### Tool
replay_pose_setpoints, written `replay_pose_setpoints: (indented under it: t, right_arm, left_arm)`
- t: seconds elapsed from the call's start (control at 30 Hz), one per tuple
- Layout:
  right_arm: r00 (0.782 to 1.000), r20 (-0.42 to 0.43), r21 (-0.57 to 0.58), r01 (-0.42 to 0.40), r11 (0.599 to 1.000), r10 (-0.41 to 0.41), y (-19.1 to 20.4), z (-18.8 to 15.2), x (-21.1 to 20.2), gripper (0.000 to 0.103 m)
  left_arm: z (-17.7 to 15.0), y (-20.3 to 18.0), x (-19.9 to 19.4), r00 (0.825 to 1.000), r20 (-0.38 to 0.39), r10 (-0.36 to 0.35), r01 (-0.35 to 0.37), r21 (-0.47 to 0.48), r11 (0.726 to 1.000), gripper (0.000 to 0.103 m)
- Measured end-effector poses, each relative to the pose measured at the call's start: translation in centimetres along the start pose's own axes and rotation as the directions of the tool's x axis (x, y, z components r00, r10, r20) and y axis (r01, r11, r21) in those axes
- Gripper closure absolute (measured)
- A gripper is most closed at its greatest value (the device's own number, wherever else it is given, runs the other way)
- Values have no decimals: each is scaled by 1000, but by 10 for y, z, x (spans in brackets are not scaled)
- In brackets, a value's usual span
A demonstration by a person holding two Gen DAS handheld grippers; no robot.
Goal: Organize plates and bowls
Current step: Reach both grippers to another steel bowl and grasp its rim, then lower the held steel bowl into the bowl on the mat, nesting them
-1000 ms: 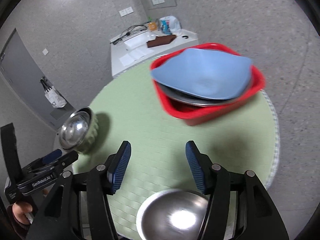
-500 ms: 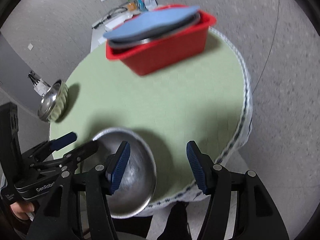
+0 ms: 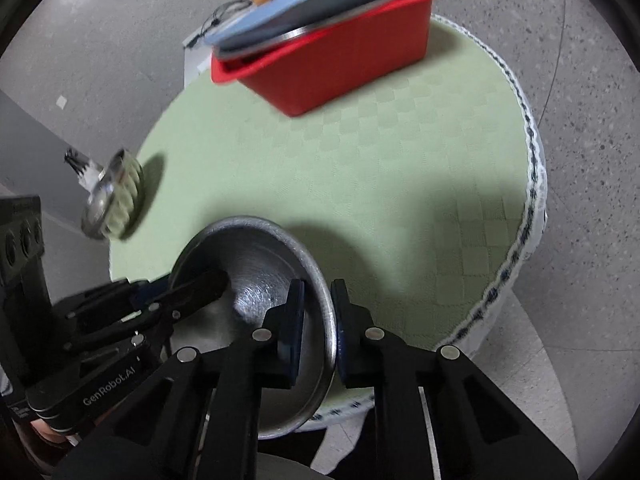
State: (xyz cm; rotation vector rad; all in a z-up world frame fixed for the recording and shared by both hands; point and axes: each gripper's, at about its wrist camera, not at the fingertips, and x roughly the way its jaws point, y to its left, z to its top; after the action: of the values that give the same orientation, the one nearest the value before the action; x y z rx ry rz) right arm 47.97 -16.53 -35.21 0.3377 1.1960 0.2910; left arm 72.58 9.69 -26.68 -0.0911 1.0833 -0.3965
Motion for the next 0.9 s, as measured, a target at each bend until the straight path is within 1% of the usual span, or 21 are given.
replay_pose_setpoints:
  t: [0.13, 0.23, 0.37, 0.4, 0.57, 0.67, 0.77, 0.9]
  right_arm:
    - [999, 38, -10, 1, 1000, -1, 22, 11, -5, 90]
    - [998, 65, -28, -12, 1000, 14, 48, 21, -5, 90]
    - [994, 97, -72, -45, 996, 52, 97, 39, -1, 90]
    - [993, 102, -79, -52, 996, 60, 107, 43, 1, 90]
    - [986, 127, -149, -89, 985, 108, 172, 69, 16, 90]
    - [984, 125, -182, -106, 978, 130, 209, 80, 32, 90]
    - [984, 101, -192, -124, 974, 145, 234, 86, 52, 90]
    - [986, 75, -199, -129, 972, 146, 253, 88, 71, 90]
  left_arm:
    - [7, 21, -22, 999, 49, 3, -4, 13, 1000, 93]
    - [12, 46, -46, 996, 91, 10, -10, 7, 1000, 93]
    - [22, 90, -83, 987, 158, 33, -32, -8, 999, 93]
    - [21, 98, -92, 985, 169, 38, -37, -12, 999, 93]
    - [18, 160, -141, 968, 235, 90, -78, -60, 995, 93]
    - [10, 189, -159, 961, 248, 118, -99, -88, 991, 93]
    - [2, 214, -170, 959, 246, 142, -116, -117, 986, 93]
    - [-4, 238, -175, 961, 229, 157, -127, -140, 982, 93]
